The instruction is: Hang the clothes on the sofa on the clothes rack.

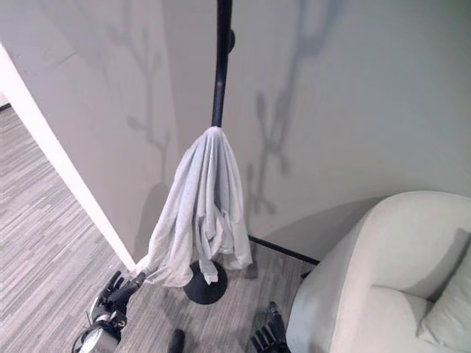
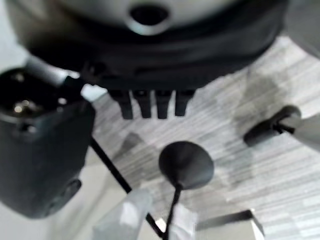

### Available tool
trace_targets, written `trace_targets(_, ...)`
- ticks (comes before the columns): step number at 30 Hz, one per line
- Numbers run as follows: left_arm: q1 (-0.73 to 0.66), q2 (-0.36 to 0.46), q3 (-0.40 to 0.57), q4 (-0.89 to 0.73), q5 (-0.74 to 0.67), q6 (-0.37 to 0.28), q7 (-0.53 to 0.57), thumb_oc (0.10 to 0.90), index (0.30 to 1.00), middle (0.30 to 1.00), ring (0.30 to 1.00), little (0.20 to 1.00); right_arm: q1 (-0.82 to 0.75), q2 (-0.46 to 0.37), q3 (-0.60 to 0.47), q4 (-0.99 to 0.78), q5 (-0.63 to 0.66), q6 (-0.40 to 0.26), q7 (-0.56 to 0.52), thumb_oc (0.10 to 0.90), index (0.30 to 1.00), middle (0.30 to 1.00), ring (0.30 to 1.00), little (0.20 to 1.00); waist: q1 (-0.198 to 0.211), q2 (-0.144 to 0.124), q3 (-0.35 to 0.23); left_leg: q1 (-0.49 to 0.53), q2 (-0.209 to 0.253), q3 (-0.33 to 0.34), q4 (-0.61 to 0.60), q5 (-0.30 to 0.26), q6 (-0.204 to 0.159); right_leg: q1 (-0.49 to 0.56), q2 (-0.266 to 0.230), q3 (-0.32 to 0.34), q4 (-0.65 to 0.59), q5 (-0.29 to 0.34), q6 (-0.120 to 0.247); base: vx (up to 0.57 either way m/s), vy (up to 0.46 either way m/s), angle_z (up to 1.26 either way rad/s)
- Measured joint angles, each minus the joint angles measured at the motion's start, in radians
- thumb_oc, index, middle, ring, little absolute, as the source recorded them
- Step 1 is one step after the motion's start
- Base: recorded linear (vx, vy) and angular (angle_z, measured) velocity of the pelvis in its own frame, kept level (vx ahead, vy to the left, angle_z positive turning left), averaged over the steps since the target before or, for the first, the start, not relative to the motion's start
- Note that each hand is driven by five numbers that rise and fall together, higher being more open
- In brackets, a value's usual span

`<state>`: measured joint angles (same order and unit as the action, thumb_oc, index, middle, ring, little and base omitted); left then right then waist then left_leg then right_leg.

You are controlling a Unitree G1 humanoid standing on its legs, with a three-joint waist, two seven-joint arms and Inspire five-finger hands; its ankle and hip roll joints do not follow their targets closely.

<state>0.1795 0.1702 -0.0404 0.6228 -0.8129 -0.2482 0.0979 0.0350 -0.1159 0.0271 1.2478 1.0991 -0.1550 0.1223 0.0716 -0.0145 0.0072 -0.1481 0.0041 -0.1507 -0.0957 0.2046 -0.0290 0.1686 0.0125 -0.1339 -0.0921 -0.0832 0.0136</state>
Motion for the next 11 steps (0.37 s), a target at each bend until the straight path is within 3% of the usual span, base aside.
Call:
trace_targets(2, -0.023, 0.001, 0.016, 0.072, -0.001, -0.001, -0.002, 0.800, 0.900, 0.900, 0.900, 0.900, -0.026, -0.012, -0.014, 0.048, -0.026, 0.008, -0.015, 0.800, 0.900, 0.900, 0.900, 0.900, 0.005, 0.006, -0.003, 0.001, -0.002, -0.005, 0.000, 0.000, 0.000, 0.003, 0.000, -0.003, 0.000, -0.002, -0.001, 0.01, -0.015, 0.13)
trace_targets(5, -0.115, -0.008, 0.090, 0.454, -0.006, 0.020, -0.023, 0.800, 0.900, 0.900, 0.900, 0.900, -0.093, -0.029, -0.055, 0.198, -0.065, 0.051, -0.044, 0.800, 0.900, 0.900, 0.900, 0.900, 0.003, 0.009, -0.009, 0.003, -0.004, -0.016, 0.001, 0.000, -0.001, 0.010, 0.001, -0.024, 0.000, -0.004, -0.001, 0.01, -0.001, 0.11)
trace_targets(11, -0.082, -0.017, 0.164, 0.839, 0.034, 0.106, -0.082, 0.800, 0.900, 0.900, 0.900, 0.900, -0.080, -0.023, -0.054, 0.201, -0.093, 0.093, -0.041, 0.800, 0.900, 0.900, 0.900, 0.900, 0.000, -0.028, 0.001, -0.001, -0.010, -0.019, 0.000, -0.001, -0.001, 0.010, -0.002, -0.029, 0.000, -0.010, -0.011, 0.02, 0.011, 0.05)
